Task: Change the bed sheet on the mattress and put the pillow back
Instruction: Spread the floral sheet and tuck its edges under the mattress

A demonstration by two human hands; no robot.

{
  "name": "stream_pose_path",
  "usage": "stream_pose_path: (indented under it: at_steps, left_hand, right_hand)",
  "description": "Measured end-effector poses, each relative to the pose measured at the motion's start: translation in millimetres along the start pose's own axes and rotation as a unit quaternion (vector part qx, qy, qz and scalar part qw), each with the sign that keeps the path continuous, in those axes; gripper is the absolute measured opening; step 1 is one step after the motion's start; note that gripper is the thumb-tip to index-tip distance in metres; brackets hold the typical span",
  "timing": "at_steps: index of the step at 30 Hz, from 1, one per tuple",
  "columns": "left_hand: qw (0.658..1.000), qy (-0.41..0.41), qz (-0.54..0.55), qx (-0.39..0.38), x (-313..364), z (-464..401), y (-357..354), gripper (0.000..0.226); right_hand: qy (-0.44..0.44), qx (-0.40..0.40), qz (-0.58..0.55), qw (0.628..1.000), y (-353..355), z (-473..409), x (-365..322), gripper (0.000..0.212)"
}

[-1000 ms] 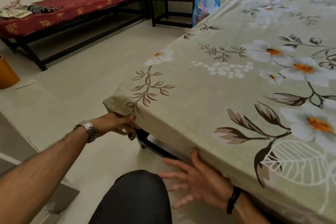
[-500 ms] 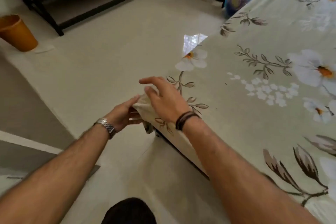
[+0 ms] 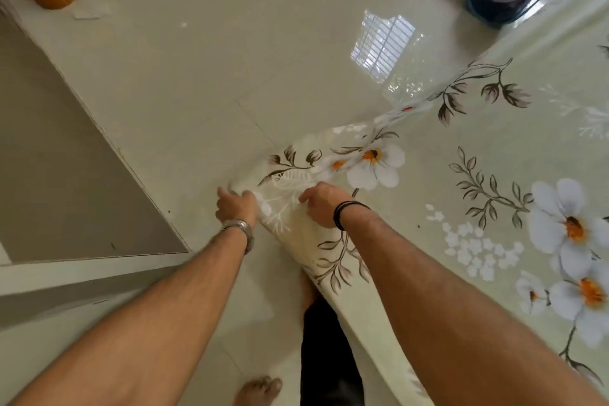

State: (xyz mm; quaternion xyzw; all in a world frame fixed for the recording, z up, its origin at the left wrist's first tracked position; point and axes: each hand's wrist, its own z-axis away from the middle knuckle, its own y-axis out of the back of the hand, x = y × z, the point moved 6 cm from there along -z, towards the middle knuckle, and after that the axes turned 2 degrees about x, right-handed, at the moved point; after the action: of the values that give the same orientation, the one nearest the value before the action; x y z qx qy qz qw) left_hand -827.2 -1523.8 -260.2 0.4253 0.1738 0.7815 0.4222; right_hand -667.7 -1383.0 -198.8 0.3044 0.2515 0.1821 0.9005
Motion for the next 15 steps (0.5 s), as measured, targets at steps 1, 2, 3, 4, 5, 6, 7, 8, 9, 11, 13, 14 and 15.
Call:
stream_pose_path:
  at_steps: [1, 2, 3, 4, 5, 6, 7, 8, 9, 11, 13, 14, 15]
  left_hand:
    - [0.996, -0.084, -0.036, -0.004, 9.1, 17.1, -3.5, 0.053]
    - [0.985, -0.165, -0.050, -0.026, 18.7, 34.1, -17.1, 0.039]
    - [0.974, -0.210, -0.060, -0.051, 23.7, 48.2, -36.0, 0.028]
    - [0.972, -0.213, -0.063, -0.082, 18.1, 60.6, -53.1, 0.022]
    - [0.977, -0.181, -0.047, -0.104, 8.5, 71.5, -65.7, 0.022]
    - [0.984, -0.128, -0.011, -0.120, -3.8, 77.9, -75.4, 0.025]
    - [0.988, -0.067, 0.042, -0.130, -13.7, 81.2, -81.2, 0.029]
    - [0.986, -0.009, 0.093, -0.136, -21.5, 82.8, -85.3, 0.031]
    - [0.980, 0.041, 0.137, -0.138, -26.4, 82.5, -87.1, 0.031]
    - [0.962, 0.128, 0.202, -0.131, -29.2, 76.2, -87.1, 0.026]
    - [0.945, 0.192, 0.240, -0.111, -38.6, 74.8, -82.5, 0.023]
    - [0.940, 0.212, 0.248, -0.100, -41.2, 76.8, -80.0, 0.022]
    - [0.937, 0.226, 0.252, -0.092, -44.2, 77.7, -79.0, 0.021]
  right_hand:
    - [0.019, 0.005, 0.041, 0.999, 1.2, 0.3, -3.4, 0.039]
    - [0.051, 0.014, 0.104, 0.993, 4.5, -5.3, -6.6, 0.035]
    - [0.084, 0.017, 0.173, 0.981, 7.6, -11.8, -9.9, 0.033]
    - [0.115, 0.006, 0.222, 0.968, 2.0, -17.2, -11.5, 0.035]
    - [0.128, -0.020, 0.248, 0.960, -4.7, -19.9, -10.2, 0.038]
    - [0.130, -0.052, 0.261, 0.955, -11.3, -24.7, -5.2, 0.042]
    - [0.140, -0.081, 0.263, 0.951, -15.2, -29.8, -1.6, 0.047]
    - [0.147, -0.102, 0.256, 0.950, -16.2, -39.3, 0.5, 0.051]
    - [0.141, -0.127, 0.257, 0.948, -15.0, -47.9, 1.3, 0.054]
    - [0.121, -0.187, 0.269, 0.937, -18.1, -67.7, 3.8, 0.055]
    - [0.090, -0.243, 0.273, 0.926, -24.6, -81.7, 4.8, 0.059]
    - [0.084, -0.262, 0.271, 0.922, -29.4, -86.6, 4.8, 0.064]
    - [0.081, -0.278, 0.265, 0.920, -32.5, -89.6, 4.4, 0.068]
